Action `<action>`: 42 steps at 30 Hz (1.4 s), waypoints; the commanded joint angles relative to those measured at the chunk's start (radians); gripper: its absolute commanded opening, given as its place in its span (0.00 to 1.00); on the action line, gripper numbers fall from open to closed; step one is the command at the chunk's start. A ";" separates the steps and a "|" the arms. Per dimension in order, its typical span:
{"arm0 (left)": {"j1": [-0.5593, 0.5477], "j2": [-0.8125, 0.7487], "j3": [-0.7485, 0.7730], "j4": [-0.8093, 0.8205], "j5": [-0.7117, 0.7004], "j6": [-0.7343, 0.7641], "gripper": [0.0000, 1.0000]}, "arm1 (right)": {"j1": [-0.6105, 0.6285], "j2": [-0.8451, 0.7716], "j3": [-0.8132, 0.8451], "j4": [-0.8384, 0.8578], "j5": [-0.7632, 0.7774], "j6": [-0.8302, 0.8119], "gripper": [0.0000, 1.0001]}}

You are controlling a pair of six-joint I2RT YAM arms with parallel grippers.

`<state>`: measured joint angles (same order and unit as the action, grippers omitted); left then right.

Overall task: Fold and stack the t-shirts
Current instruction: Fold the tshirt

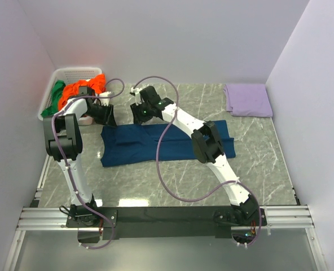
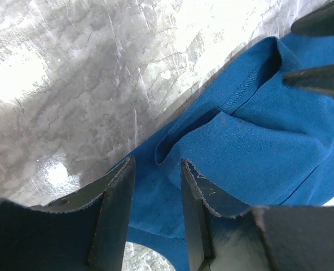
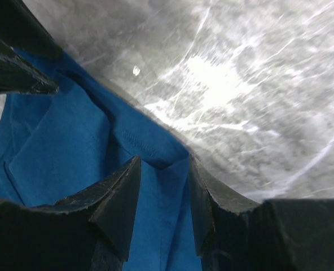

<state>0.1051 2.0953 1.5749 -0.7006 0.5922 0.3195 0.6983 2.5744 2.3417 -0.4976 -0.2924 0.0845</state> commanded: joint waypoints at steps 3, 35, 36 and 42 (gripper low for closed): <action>0.005 -0.011 0.019 0.001 0.038 0.010 0.43 | 0.013 0.007 0.013 -0.022 0.009 -0.003 0.47; 0.028 -0.007 0.051 0.050 0.087 0.042 0.01 | -0.106 -0.100 -0.097 0.082 -0.092 0.081 0.00; 0.027 -0.006 0.056 0.052 0.087 0.046 0.01 | -0.115 -0.099 -0.097 0.086 -0.120 0.092 0.00; 0.028 0.012 0.102 0.055 0.090 0.073 0.01 | -0.143 -0.085 -0.105 0.110 -0.232 0.118 0.00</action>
<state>0.1253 2.1254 1.6268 -0.6716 0.6666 0.3538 0.5652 2.5793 2.2501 -0.4393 -0.4580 0.1776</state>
